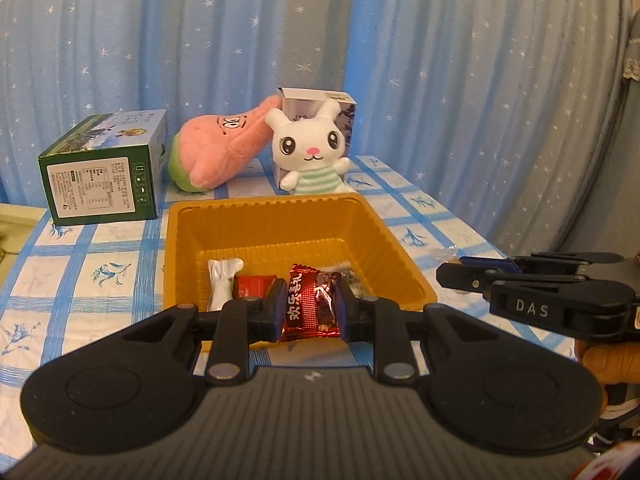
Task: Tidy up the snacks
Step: 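Carry both packets into the orange tray and open both tools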
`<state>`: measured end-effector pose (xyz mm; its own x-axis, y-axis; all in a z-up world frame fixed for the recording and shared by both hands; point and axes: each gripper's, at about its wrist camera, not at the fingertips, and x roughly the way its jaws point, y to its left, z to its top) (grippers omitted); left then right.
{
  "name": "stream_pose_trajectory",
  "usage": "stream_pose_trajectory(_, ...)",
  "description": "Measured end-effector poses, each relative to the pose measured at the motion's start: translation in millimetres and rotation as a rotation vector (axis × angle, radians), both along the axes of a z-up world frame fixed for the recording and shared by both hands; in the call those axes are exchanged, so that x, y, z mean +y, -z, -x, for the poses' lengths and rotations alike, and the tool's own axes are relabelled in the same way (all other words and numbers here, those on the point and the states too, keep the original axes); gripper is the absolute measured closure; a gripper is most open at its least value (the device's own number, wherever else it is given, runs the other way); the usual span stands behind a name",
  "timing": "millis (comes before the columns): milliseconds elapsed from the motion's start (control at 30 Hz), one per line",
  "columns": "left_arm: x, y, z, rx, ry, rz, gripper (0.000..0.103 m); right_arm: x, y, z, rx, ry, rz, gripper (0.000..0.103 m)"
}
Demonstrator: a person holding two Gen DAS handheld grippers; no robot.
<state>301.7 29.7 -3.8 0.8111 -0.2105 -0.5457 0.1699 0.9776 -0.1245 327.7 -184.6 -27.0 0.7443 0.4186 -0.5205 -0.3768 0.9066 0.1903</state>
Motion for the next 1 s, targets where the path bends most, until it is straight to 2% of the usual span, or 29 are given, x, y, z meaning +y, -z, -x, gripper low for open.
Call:
stream_pose_trajectory(533, 34.6, 13.2, -54.9, 0.025, -0.109, 0.084, 0.081, 24.2, 14.6, -51.3, 0.043, 0.002, -0.04, 0.082)
stream_pose_trajectory(1000, 44.0, 31.4, -72.9, 0.054, -0.129, 0.094, 0.081, 36.5, 24.8, -74.4, 0.06, 0.013, -0.036, 0.082)
